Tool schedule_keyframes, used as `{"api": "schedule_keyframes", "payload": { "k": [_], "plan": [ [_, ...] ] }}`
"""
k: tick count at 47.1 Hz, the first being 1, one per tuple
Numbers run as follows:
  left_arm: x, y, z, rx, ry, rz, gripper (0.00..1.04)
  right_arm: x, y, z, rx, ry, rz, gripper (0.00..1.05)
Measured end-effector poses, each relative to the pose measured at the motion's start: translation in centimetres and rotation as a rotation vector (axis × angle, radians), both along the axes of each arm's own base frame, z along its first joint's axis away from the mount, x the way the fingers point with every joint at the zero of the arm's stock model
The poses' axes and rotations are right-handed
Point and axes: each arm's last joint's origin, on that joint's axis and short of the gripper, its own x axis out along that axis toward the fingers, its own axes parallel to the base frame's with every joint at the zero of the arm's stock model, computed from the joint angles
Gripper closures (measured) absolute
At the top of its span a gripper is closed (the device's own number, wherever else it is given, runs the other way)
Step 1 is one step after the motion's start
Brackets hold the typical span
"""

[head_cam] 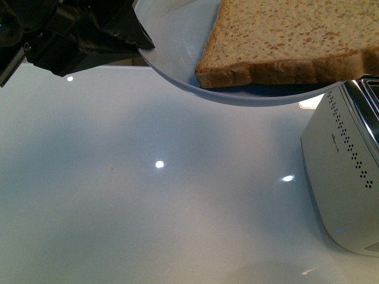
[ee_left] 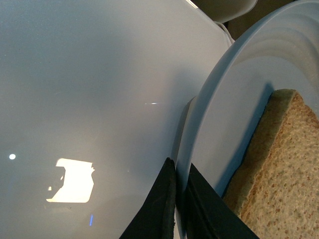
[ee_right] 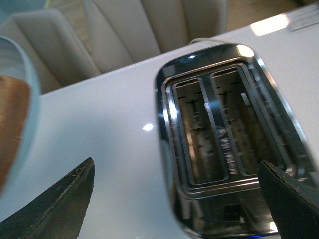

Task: Left arm holds plate, right arm toasts bread

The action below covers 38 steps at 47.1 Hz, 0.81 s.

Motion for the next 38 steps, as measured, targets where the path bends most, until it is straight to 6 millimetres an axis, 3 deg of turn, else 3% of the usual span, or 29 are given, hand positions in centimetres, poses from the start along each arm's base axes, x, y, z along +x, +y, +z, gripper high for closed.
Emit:
{"api": "schedule_keyframes", "payload": {
  "k": [14,38],
  "plan": [
    [0.0,0.0,0.0,0.0,0.0,0.0,1.02,2.1,2.1,1.5,0.371,-0.016,0.085,0.09],
    [0.0,0.0,0.0,0.0,0.0,0.0,1.02,4.3,4.7,0.9,0.581,0.035,0.12,0.09]
  ]
}}
